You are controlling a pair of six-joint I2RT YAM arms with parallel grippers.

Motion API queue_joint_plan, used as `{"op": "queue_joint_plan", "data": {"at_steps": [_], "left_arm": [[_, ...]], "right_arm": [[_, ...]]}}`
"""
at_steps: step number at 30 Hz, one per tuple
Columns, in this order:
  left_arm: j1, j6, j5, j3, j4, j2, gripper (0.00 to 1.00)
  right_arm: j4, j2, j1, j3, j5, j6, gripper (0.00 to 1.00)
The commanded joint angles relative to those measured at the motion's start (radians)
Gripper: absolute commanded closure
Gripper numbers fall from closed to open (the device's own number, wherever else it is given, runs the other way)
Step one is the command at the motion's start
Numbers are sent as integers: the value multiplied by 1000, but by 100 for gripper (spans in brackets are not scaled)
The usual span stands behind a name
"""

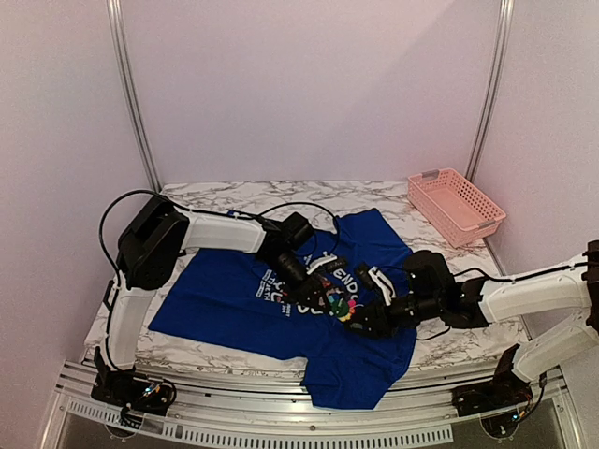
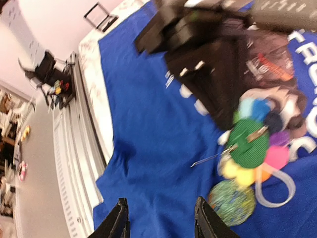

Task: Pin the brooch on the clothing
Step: Pin the clothing with brooches onto the flattened clothing.

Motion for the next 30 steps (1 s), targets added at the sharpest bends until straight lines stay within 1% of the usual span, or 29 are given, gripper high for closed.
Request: {"op": "queue_joint_plan", "data": {"at_steps": [1,3,7,12,16,17,21,23,27,30], "left_arm": [[-10,-56,1,-22,69,-26,100],[-15,-55,3,-23,68,-25,100],[-19,-49,1,-28,62,-24,100],[-17,-31,2,-16,44,-22,100],[-16,-24,1,-10,37,-20,100],[-16,-19,2,-8,32,-19,100],[-16,0,9,1,13,-20,100],[-16,-2,9,0,8,-20,100],[-20,9,11,-4,0,-22,100],[-22,14,7,-4,-4,-22,100]], "right_arm": [[224,-55,90,-168,302,-11,58],[242,-45,106,-177,340,-45,58],[285,35,139,-164,341,-154,58],[317,122,143,-140,325,-188,64],[333,168,145,-124,322,-194,65],[330,177,146,-119,331,-192,66],[314,219,144,-99,385,-167,84],[317,222,145,-103,395,-164,90],[307,223,143,-97,386,-179,99],[310,220,141,-95,374,-189,100]]}}
